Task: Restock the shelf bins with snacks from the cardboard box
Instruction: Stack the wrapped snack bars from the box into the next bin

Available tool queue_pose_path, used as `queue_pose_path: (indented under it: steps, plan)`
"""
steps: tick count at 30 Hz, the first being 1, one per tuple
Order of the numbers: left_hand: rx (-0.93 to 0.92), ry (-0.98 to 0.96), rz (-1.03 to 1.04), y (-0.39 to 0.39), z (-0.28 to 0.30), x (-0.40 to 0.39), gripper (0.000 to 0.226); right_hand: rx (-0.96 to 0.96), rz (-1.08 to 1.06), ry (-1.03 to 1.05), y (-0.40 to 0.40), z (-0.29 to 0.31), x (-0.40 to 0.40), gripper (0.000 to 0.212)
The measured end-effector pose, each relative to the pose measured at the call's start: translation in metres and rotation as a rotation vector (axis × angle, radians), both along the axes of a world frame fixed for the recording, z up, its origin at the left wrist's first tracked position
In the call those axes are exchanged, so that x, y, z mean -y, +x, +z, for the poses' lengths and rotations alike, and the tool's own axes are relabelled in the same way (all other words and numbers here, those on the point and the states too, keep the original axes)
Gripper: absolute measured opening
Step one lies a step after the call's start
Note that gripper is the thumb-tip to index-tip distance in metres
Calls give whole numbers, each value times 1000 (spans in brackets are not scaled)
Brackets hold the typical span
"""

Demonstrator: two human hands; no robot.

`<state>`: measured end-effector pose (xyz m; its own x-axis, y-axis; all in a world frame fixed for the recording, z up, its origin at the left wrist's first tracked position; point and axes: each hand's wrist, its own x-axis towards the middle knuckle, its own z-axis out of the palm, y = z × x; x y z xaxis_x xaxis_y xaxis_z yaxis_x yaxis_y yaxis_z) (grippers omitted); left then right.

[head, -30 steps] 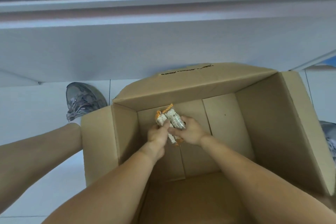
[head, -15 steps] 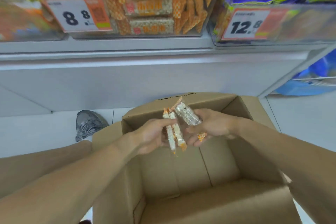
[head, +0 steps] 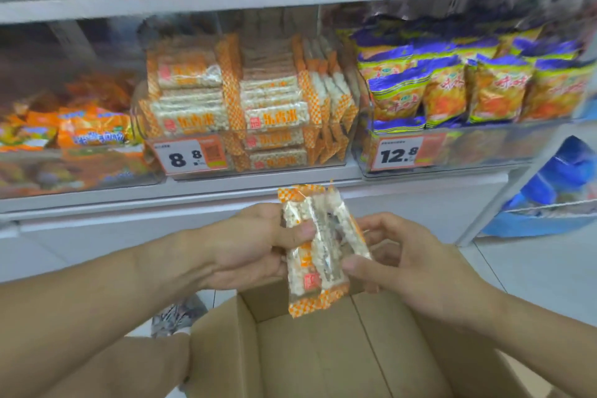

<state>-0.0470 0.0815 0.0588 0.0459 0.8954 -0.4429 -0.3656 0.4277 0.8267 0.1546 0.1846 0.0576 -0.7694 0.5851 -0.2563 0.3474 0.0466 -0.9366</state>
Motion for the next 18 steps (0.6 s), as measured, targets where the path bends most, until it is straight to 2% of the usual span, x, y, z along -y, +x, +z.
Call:
queue_pose_path:
  steps: [2, 5, 9, 12, 14, 16, 18]
  plan:
    - [16, 44, -10, -1, 3, -10, 42, -50, -99, -34, -3, 3, -5, 48]
    - [-34, 73, 30, 4, 8, -26, 40, -93, -180, -139, -10, 7, -10, 59]
    - [-87, 73, 72, 9, 13, -38, 40, -88, -224, -63, -12, 10, -14, 44]
    - [-59, 57, 51, 3, 18, -41, 40, -173, -246, -142, -13, 15, -22, 29]
    - [-131, 21, 81, -2, 22, -43, 38, -204, -254, -155, -10, 18, -28, 24]
    - [-191, -32, 81, -9, 24, -44, 44, -199, -234, -61, -5, 17, -36, 26]
    - [-166, -84, 12, -16, 28, -44, 59, -108, -188, 226, 1, 15, -44, 33]
